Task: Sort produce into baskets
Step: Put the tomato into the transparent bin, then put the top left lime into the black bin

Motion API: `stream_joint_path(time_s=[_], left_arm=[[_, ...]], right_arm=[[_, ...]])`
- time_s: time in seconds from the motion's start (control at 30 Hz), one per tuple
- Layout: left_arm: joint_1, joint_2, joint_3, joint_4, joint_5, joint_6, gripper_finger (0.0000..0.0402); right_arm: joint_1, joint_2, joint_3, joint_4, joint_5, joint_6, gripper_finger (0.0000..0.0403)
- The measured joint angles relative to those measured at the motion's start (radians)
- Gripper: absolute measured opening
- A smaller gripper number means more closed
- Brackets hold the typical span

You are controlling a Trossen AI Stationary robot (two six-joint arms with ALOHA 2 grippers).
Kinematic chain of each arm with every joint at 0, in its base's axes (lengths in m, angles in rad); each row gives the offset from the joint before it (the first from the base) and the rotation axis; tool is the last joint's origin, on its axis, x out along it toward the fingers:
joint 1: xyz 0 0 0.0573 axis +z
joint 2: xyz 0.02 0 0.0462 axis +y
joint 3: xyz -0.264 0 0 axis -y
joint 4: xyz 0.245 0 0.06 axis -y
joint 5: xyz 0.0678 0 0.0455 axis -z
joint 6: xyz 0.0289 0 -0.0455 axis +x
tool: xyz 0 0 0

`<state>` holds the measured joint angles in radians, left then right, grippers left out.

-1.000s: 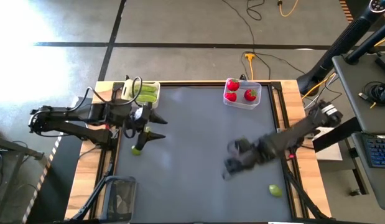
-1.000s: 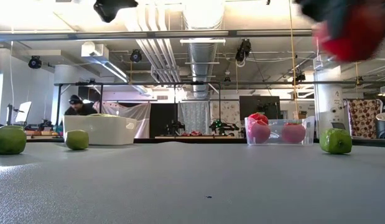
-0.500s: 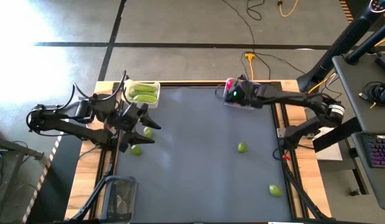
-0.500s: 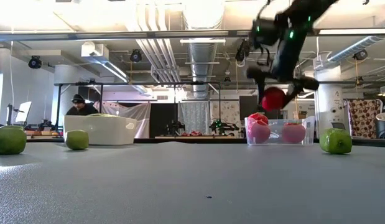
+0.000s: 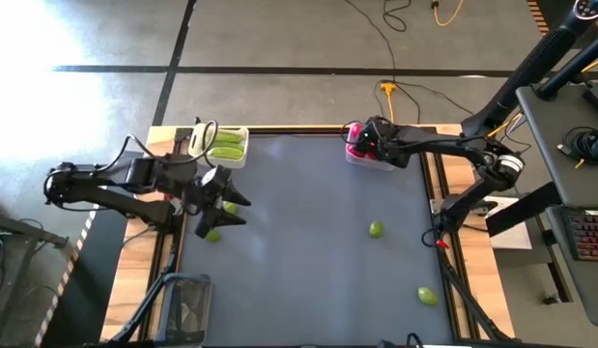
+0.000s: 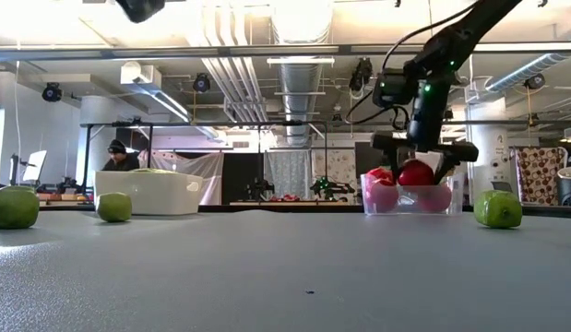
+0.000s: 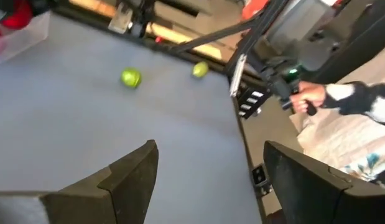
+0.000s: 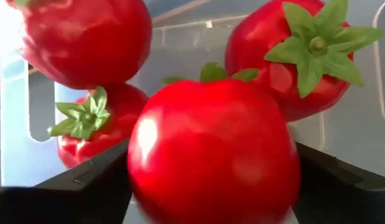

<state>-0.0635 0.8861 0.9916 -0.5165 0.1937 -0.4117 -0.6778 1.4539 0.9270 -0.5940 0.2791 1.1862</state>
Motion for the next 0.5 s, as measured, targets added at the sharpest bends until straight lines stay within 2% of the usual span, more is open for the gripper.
stream_joint_path(time_s=[0.1,0.3,0.5], left_arm=[[0.0,0.018,-0.001,-0.035,-0.002,-0.015,0.0274],[-0.001,0.073,-0.005,-0.134,-0.007,0.014,0.0274],[0.0,0.158,-0.005,-0.358,-0.108,-0.087,0.0281]], right_arm=[[0.008,-0.005,0.009,0.003,0.043,-0.01,0.0355],[0.014,-0.018,0.075,-0.006,0.03,-0.205,0.0368],[0.186,-0.102,0.184,-0.006,0.074,-0.368,0.0369]])
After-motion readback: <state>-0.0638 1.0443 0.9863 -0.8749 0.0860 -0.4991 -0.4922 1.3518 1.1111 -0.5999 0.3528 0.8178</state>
